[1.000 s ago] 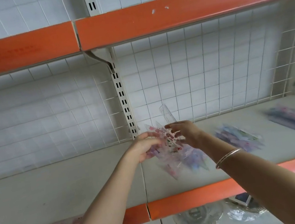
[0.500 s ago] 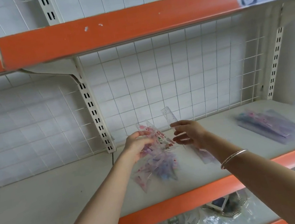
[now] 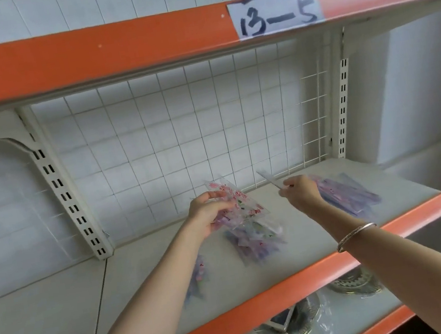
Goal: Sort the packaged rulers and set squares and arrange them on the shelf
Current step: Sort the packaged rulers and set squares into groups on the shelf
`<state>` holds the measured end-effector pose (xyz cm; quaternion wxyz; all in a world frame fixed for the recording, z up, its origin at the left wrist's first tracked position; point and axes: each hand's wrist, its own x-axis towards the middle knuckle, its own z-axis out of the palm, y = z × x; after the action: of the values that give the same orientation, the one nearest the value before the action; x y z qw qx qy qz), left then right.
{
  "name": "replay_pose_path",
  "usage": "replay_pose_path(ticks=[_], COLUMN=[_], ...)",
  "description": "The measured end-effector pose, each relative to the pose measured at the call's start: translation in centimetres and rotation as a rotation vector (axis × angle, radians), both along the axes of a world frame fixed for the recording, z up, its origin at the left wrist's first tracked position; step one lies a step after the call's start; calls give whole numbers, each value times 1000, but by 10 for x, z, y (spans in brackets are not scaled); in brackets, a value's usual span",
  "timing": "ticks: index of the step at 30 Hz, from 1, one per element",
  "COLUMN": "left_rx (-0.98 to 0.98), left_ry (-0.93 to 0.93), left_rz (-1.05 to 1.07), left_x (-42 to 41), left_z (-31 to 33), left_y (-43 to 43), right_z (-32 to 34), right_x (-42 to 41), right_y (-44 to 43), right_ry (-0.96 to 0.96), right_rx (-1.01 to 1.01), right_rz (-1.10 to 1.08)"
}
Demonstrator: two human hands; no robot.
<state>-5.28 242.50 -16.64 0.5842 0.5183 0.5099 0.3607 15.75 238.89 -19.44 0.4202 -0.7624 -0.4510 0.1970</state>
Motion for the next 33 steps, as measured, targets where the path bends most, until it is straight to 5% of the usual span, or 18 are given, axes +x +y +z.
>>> replay_pose_path(ticks=[6,18,27,33], left_rx=[-5,-14,-6,6], left_ry=[-36,-20,-9,-10], left_rz=[-79,-121,-136,-101], left_x=[71,150,162,156], left_z=[-1,-6,-7,-9], left_y=[-7,-11,-10,-7], right_z=[-13,-35,-26,-3], right_x=[75,156,149,105], right_y=[-16,-23,-14,-7], right_ry=[-223,-229,-137,182], right_rx=[-90,-218,-119,118], right_rz=[-216,-255,-173,95])
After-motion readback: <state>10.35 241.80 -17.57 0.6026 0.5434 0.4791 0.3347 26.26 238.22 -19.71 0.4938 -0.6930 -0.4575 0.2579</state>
